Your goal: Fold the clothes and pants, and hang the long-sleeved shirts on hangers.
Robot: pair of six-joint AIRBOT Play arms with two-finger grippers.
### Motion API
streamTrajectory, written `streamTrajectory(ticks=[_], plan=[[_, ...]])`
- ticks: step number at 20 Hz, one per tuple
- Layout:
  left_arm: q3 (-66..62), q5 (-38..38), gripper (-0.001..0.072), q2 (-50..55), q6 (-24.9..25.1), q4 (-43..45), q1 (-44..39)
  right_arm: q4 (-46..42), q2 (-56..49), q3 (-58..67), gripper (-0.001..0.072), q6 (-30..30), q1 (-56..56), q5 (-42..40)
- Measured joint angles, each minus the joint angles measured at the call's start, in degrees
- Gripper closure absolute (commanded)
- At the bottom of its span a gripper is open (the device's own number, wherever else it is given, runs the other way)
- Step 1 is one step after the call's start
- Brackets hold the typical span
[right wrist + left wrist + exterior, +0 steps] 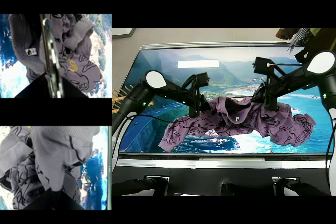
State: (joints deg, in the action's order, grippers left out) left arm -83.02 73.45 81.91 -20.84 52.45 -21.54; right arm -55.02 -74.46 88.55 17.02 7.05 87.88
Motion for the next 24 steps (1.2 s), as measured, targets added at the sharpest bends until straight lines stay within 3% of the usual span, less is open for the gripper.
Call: streamTrajectory(ticks=[3, 4, 11, 16, 24], plan=[[0.0, -0.15, 0.0686, -0.04, -0.11, 0.0, -0.02, 0.26, 0.0, 0.0, 0.0384, 0.17, -0.02, -0.11], [0.0, -0.17, 0.0686, -0.15, -0.15, 0.02, -0.02, 0.31, 0.09, 0.0, 0.0353, 0.17, -0.02, 0.07], [0.02, -0.35, 0.0686, -2.4, -0.31, 0.0, 0.57, -4.31, 3.48, 0.0, 0.0336, 3.58, -4.31, -0.09], [0.02, -0.13, 0.0687, -4.96, 0.46, -1.31, 1.44, -1.84, 6.23, 0.0, 0.0272, 5.92, -16.59, 0.35], [0.02, -0.39, 0.0687, -11.85, 1.42, -5.35, 2.75, 0.44, 7.02, -6.62, 0.0269, 5.44, -24.02, 0.5]])
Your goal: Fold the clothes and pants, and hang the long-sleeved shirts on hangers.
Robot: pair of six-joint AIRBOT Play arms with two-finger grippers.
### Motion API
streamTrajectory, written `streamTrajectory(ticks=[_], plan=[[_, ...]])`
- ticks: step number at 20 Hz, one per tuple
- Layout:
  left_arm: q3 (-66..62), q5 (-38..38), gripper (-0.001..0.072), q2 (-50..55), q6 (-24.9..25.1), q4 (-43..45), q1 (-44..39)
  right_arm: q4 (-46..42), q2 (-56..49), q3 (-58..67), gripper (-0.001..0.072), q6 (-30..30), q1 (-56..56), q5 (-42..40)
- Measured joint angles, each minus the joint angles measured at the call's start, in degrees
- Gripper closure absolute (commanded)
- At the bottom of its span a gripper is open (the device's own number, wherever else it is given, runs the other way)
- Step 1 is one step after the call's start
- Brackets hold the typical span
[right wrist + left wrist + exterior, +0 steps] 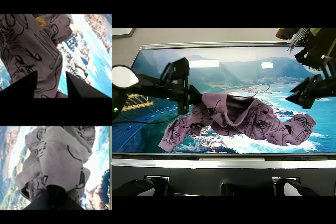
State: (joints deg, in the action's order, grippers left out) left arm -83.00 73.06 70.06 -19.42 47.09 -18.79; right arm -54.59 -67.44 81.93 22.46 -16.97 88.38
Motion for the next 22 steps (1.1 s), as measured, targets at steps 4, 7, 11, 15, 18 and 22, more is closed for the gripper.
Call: streamTrajectory(ticks=[4, 7, 11, 15, 18, 22], plan=[[0.0, -0.52, 0.0686, -3.76, 0.17, -1.99, 0.7, 1.16, 0.0, -3.04, 0.0207, -1.38, -0.44, -1.11], [0.0, -1.05, 0.0687, -5.6, 0.15, -3.17, 1.09, 3.32, -0.31, -3.93, 0.0207, -1.97, -0.52, -1.55], [0.0, -2.08, 0.0686, -6.58, 0.04, -4.15, 1.27, 5.88, -1.53, -4.35, 0.0207, -3.32, -0.52, 0.31], [0.0, -3.23, 0.0687, -6.84, -0.02, -5.16, 1.27, 6.84, -3.1, -4.76, 0.021, -4.44, 0.07, 2.03], [0.02, -3.63, 0.0686, -6.91, -0.02, -5.4, 1.27, 5.53, -3.8, -5.95, 0.0226, -6.56, 2.91, 2.21], [0.02, -3.85, 0.0686, -6.91, -0.04, -5.51, 1.27, 3.41, -4.96, -7.28, 0.0314, -7.82, 5.88, 0.22]])
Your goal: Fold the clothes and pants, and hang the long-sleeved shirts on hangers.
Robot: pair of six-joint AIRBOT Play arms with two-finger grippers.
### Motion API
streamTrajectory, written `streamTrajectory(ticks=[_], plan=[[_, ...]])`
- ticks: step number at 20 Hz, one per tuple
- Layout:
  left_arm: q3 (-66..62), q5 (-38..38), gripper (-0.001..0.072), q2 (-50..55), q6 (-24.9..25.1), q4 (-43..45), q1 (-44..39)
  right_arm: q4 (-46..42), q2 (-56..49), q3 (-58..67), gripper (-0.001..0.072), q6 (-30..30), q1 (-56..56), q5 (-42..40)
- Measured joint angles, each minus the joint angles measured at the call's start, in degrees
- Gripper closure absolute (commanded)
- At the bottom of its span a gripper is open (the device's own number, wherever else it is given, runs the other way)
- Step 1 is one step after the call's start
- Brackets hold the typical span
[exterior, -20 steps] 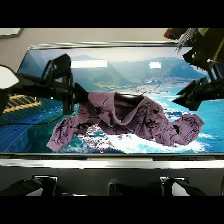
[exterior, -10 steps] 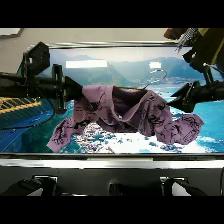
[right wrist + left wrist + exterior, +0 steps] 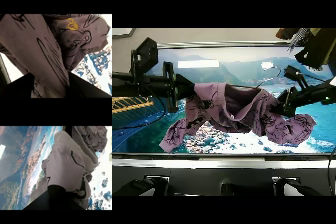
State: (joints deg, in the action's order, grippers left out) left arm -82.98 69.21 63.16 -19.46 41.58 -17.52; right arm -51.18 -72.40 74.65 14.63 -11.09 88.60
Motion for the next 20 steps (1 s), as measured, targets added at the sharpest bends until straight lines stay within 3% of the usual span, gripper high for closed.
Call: streamTrajectory(ticks=[1, 2, 3, 9, 12, 13, 17, 18, 19, 20], plan=[[0.0, -0.02, 0.0686, 0.0, 0.0, -0.02, 0.0, -0.04, -0.35, -0.15, 0.0449, -0.07, 0.33, -0.39], [0.0, -0.04, 0.0686, 0.0, 0.0, -0.11, 0.0, -0.17, -0.63, -0.26, 0.064, -0.22, 0.55, -0.7], [0.0, -0.52, 0.0686, 0.0, -0.68, -0.17, 0.02, -0.52, -0.81, -0.33, 0.0664, -1.22, 0.7, -0.72], [-0.02, -0.44, 0.0674, 0.0, -0.24, -0.13, 0.09, -0.72, 0.37, -0.48, 0.0671, -0.63, 0.94, 1.4], [-0.02, -0.33, 0.0398, 0.04, -1.25, 0.0, 0.09, -1.31, 3.76, -0.5, 0.0672, 1.66, 0.94, 2.86], [-0.02, -0.42, 0.0355, 0.04, -2.8, 0.26, 0.04, -1.64, 5.25, -0.5, 0.0673, 2.54, 0.98, 3.52], [-0.02, -5.99, 0.0355, 0.07, -12.66, 4.57, 0.02, -3.1, 11.96, -0.48, 0.0673, 6.16, 0.98, 4.11], [-0.02, -7.54, 0.028, 0.07, -15.28, 6.47, 0.02, -3.5, 13.62, -0.48, 0.0673, 6.99, 1.01, 4.2], [-0.02, -8.79, 0.0132, 0.09, -17.75, 8.2, 0.02, -3.87, 15.06, -0.48, 0.0673, 7.82, 1.01, 4.2], [-0.02, -9.94, 0.0085, 0.09, -20.35, 9.84, 0.02, -4.33, 16.48, -0.48, 0.0673, 8.74, 1.01, 4.2]])
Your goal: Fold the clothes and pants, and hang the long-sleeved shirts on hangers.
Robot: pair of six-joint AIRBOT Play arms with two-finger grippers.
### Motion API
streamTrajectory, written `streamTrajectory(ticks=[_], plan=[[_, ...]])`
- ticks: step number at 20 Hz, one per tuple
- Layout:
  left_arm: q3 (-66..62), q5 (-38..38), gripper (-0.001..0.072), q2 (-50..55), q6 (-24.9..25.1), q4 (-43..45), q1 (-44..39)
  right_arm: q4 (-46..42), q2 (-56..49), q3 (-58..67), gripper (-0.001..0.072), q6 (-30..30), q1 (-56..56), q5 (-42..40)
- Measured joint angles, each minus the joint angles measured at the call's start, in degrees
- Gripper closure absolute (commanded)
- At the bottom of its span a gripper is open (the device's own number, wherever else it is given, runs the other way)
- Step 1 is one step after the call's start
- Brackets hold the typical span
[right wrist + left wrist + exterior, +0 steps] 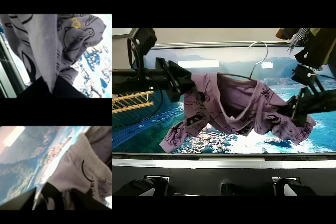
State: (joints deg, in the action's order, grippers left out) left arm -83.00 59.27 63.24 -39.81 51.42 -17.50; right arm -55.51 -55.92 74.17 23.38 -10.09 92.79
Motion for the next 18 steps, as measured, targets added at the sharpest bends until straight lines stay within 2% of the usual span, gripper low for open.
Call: streamTrajectory(ticks=[3, 7, 10, 14, 18], plan=[[0.0, -1.86, 0.0085, 0.07, -10.27, 6.34, 0.33, -1.29, 3.52, -0.02, 0.0673, 2.34, 0.0, -0.07], [0.0, -2.78, 0.0086, 0.13, -29.29, 15.87, 2.97, -3.74, 7.69, -0.02, 0.0672, 6.4, 0.0, -1.09], [0.0, -3.04, 0.0087, 0.13, -41.2, 19.5, 5.55, -7.85, 11.41, 0.04, 0.0671, 14.1, 0.0, -4.94], [0.0, -3.1, 0.0089, 0.13, -47.82, 21.2, 6.86, -16.52, 16.65, 0.11, 0.0671, 26.64, 0.0, -11.63], [0.0, -3.21, 0.0089, 0.13, -49.96, 21.79, 7.21, -26.8, 20.09, 0.11, 0.067, 40.76, 0.0, -18.56]])
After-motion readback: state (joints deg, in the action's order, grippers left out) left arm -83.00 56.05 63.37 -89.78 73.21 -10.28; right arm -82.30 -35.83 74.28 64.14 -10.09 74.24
